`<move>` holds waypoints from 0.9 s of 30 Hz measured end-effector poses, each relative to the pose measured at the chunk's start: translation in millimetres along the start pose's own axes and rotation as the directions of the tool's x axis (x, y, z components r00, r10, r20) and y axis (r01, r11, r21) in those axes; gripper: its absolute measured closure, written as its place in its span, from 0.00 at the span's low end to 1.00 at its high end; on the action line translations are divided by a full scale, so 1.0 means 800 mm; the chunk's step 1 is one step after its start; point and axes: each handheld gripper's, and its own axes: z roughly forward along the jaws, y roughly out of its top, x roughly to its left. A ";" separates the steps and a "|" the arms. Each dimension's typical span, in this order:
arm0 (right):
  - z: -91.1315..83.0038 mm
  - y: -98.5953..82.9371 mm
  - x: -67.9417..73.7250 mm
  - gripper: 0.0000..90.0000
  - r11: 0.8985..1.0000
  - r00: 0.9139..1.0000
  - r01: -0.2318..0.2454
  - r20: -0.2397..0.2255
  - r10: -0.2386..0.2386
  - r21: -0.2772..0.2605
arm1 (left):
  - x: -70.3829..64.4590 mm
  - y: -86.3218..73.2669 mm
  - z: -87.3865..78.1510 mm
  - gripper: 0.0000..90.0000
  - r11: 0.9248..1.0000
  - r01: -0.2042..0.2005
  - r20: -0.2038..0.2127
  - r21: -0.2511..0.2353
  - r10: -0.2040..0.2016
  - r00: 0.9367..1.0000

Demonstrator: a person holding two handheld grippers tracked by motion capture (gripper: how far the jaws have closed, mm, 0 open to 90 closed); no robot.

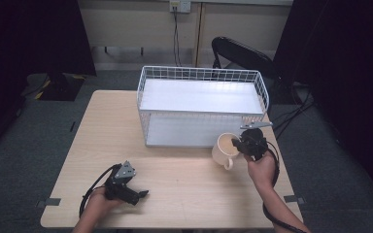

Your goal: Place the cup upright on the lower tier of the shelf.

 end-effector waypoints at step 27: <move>0.016 0.013 0.006 0.91 0.995 0.996 -0.042 0.073 0.048 -0.088 | 0.000 0.000 0.000 0.00 1.000 -0.001 0.000 0.001 0.001 1.000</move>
